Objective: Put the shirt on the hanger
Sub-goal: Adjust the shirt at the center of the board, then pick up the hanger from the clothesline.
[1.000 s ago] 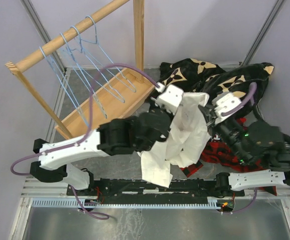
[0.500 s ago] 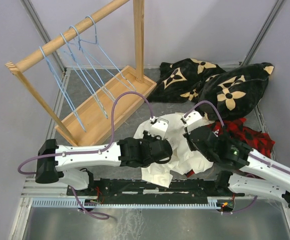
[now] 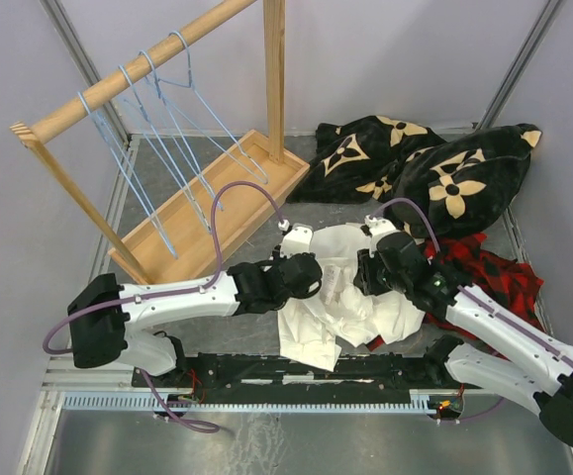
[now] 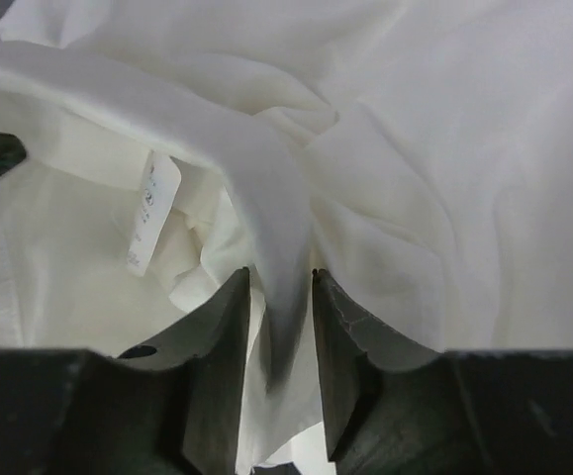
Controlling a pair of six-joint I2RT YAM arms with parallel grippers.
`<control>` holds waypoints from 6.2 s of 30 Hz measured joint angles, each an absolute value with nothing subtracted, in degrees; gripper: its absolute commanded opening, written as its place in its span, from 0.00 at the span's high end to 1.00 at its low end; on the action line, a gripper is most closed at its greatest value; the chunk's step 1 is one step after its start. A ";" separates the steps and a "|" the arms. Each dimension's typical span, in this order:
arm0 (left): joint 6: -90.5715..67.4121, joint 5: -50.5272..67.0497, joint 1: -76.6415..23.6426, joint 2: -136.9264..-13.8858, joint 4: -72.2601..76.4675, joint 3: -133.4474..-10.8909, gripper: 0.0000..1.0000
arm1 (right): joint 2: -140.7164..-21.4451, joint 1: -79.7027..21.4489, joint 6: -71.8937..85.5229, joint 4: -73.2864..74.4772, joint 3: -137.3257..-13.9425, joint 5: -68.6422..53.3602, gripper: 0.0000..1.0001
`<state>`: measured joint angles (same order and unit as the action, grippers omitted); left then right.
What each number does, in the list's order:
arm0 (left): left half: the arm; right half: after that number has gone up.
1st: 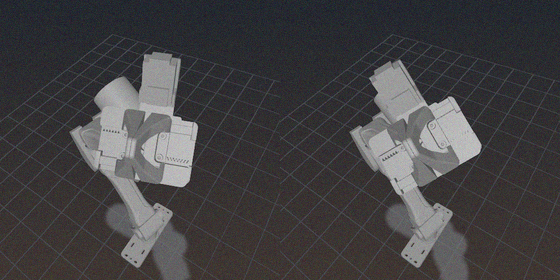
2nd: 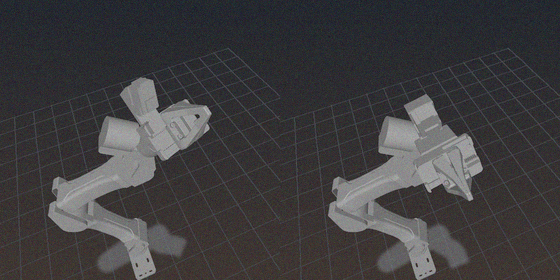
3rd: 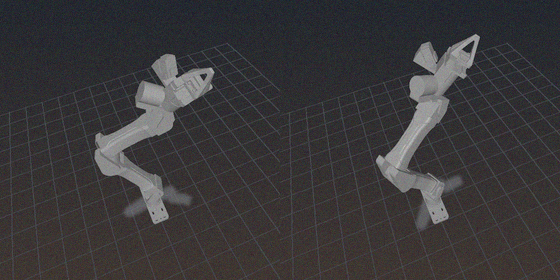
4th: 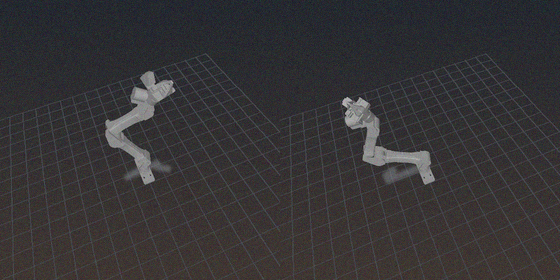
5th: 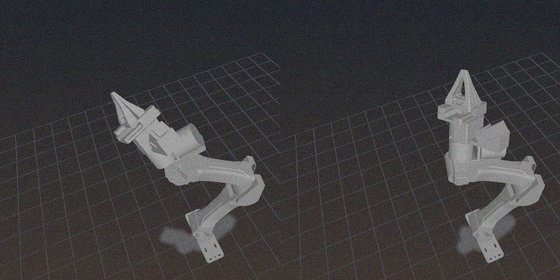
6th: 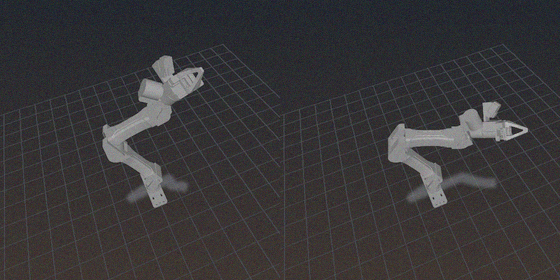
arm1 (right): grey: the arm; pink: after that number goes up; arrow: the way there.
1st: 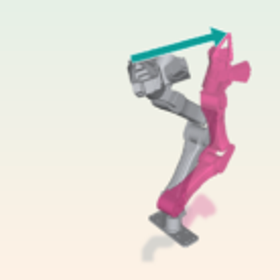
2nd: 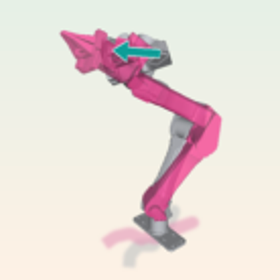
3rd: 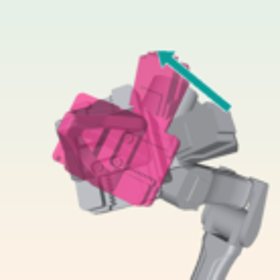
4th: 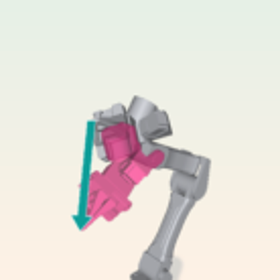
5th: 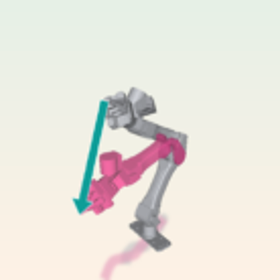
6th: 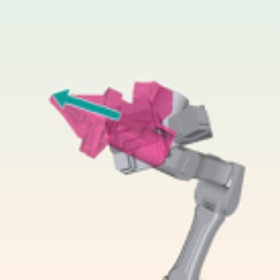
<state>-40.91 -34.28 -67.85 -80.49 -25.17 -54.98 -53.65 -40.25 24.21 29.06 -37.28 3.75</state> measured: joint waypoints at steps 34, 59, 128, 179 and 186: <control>-39.66 -33.17 -80.12 -65.65 -21.39 -37.06 0.19 | -44.16 -40.07 23.94 38.11 -58.52 -4.23 0.12; -50.65 -59.92 -103.98 -79.31 -45.60 -58.22 0.19 | -74.15 -40.18 20.23 25.58 -89.38 -13.06 0.15; -56.71 -58.43 -105.21 -56.31 -44.93 -46.13 0.15 | -79.81 -49.89 -2.79 28.29 -97.65 15.31 1.00; -5.19 -37.26 -90.35 -53.39 -33.80 -65.12 0.13 | -37.52 -49.87 13.72 79.07 -80.12 -4.51 1.00; -2.04 -34.17 -90.32 -55.70 -37.63 -69.41 0.15 | -37.65 -49.87 13.19 77.56 -78.76 -14.35 1.00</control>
<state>-2.04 -34.17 -90.32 -55.70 -37.63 -69.41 -37.65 -49.87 13.19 77.56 -78.76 -14.35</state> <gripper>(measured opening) 0.858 0.023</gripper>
